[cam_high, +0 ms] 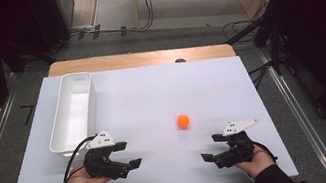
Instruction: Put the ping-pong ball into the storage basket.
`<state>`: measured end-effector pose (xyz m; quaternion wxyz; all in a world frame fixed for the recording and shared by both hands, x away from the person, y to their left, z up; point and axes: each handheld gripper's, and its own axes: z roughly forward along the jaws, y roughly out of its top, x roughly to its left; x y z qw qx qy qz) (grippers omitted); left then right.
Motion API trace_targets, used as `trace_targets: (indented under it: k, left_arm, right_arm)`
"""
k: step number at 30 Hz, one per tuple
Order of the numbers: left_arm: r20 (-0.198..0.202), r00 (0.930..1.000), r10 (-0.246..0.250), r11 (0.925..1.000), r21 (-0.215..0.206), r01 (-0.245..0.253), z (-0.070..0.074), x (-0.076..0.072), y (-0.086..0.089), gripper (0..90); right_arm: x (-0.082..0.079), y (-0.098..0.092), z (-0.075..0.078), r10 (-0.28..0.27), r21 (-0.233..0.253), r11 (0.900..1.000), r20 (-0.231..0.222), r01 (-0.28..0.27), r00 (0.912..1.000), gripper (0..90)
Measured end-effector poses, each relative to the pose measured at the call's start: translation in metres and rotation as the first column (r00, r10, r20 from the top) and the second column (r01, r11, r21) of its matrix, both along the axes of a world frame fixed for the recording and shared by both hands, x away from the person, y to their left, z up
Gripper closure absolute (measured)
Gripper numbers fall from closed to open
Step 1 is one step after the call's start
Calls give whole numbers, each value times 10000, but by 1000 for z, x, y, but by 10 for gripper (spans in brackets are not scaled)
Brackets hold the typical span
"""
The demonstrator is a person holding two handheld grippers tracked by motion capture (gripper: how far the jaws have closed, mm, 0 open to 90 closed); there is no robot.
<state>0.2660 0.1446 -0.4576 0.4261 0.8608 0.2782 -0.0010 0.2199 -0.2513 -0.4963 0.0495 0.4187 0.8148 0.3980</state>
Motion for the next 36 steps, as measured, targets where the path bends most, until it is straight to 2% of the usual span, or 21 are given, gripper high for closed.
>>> trace_targets:
  k: [1, 3, 5, 7, 8, 10, 14, 25, 32, 36]
  left_arm:
    - [24, 10000, 9, 10000, -29, -9, 0, 1, -1, 182]
    - [-88, 9999, -55, 10000, -35, 54, 0, 3, -3, 120]
    - [-209, 9997, -79, 9999, 97, 81, -1, 6, -7, 109]
    - [-148, 9999, -59, 9999, 111, 61, 0, 9, -9, 0]
    - [-81, 10000, -56, 10000, -81, 56, 1, 9, -10, 0]
    - [25, 9999, -149, 9997, -173, 149, 2, 10, -11, 0]
    - [150, 9997, -190, 9998, -1, 190, 3, 11, -16, 0]
    - [44, 10000, -82, 9999, 142, 81, 3, 25, -28, 0]
    - [328, 9994, 73, 9990, 444, -88, 4, 30, -38, 0]
    - [317, 9995, -33, 9992, 387, 21, 5, 33, -42, 0]
  right_arm:
    - [0, 0, 0, 11, -1, 10000, -2, -11, 10000, 132]
    - [0, 0, 0, 9, -8, 10000, 0, -9, 10000, 132]
    - [0, 0, 0, 10, -5, 10000, 3, -10, 10000, 132]
    - [0, 0, 0, 19, 2, 10000, 6, -19, 10000, 131]
    - [0, 0, 0, 76, -34, 10000, 32, -76, 10000, 132]
    - [0, 0, 0, 62, -12, 10000, 35, -62, 10000, 132]
    - [0, 0, 0, 57, -4, 10000, 58, -57, 10000, 132]
    - [0, 0, 0, 68, 3, 10000, 47, -68, 10000, 131]
    - [0, -1, 0, 44, -16, 10000, 81, -44, 10000, 131]
    - [0, -1, 0, 52, -14, 10000, 71, -51, 10000, 131]
